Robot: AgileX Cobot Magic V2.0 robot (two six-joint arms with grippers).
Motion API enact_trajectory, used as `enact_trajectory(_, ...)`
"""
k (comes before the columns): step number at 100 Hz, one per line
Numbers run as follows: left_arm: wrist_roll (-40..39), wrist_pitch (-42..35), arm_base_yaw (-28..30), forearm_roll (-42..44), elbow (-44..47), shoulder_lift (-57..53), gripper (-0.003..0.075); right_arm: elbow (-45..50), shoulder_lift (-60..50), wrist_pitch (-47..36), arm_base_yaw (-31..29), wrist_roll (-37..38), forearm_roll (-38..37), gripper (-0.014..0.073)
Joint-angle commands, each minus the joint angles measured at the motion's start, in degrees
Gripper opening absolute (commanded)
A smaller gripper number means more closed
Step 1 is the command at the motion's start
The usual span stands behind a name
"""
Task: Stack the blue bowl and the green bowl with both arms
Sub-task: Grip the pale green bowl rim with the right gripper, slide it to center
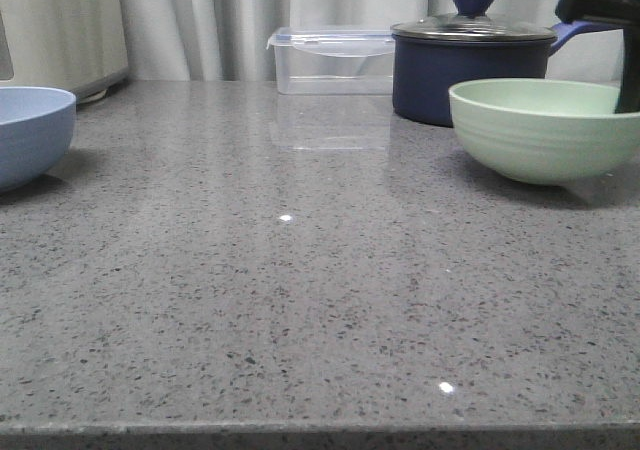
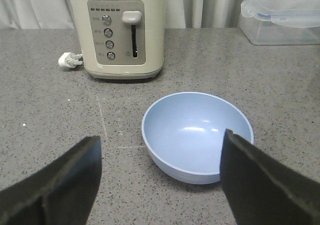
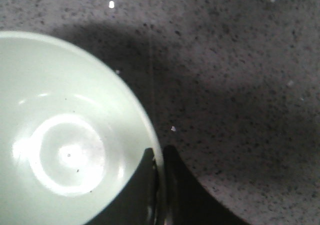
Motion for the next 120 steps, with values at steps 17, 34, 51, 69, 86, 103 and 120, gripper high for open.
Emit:
enact_trajectory(17, -0.2, -3.4, 0.4, -0.2, -2.0, 0.7, 0.0493, -7.7, -0.2, -1.1, 8.6, -2.0, 2.8, -0.008)
enact_trajectory(34, -0.2, -3.2, 0.4, -0.2, -2.0, 0.7, 0.0493, -12.5, 4.0, -1.1, 14.9, -2.0, 3.2, -0.008)
enact_trajectory(51, -0.2, -3.2, 0.4, -0.2, -2.0, 0.7, 0.0493, -15.3, 8.1, -1.0, 18.2, -2.0, 5.4, -0.008)
enact_trajectory(69, -0.2, -3.2, 0.4, -0.2, -2.0, 0.7, 0.0493, -15.5, 9.9, -2.1, 19.2, -2.0, 6.1, -0.0079)
enact_trajectory(86, -0.2, -3.2, 0.4, -0.2, -2.0, 0.7, 0.0493, -15.5, 9.9, -2.5, 19.2, -2.0, 6.1, 0.0008)
enact_trajectory(103, -0.2, -3.2, 0.4, -0.2, -2.1, 0.7, 0.0493, -15.5, 9.9, -2.6, 19.2, -2.0, 6.0, 0.0147)
enact_trajectory(120, -0.2, -3.2, 0.4, -0.2, -2.1, 0.7, 0.0493, -15.5, 9.5, -2.9, 19.2, -2.0, 5.7, 0.0149)
